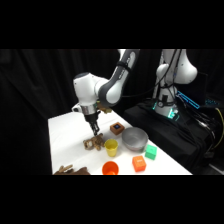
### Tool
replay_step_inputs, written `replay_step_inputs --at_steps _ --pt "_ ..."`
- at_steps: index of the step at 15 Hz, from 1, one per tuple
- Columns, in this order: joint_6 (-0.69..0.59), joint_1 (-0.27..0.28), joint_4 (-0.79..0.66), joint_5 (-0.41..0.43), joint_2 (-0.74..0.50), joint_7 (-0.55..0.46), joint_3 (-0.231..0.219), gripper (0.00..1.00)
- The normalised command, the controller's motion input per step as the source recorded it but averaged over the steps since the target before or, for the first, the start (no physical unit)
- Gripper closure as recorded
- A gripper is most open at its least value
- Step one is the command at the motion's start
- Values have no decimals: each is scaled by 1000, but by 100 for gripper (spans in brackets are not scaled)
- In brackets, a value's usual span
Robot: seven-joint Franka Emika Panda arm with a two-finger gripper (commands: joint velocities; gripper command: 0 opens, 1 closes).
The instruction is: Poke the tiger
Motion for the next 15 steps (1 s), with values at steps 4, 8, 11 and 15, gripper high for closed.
replay_step_inputs --at_steps 4,8,11,15 --pt "336 -146 11 146 217 -209 120 93" --pt "241 -154 89 127 259 -203 128 93" --pt "127 -116 94 98 191 -170 98 94" --pt "-42 -37 -73 41 -156 -90 34 95"
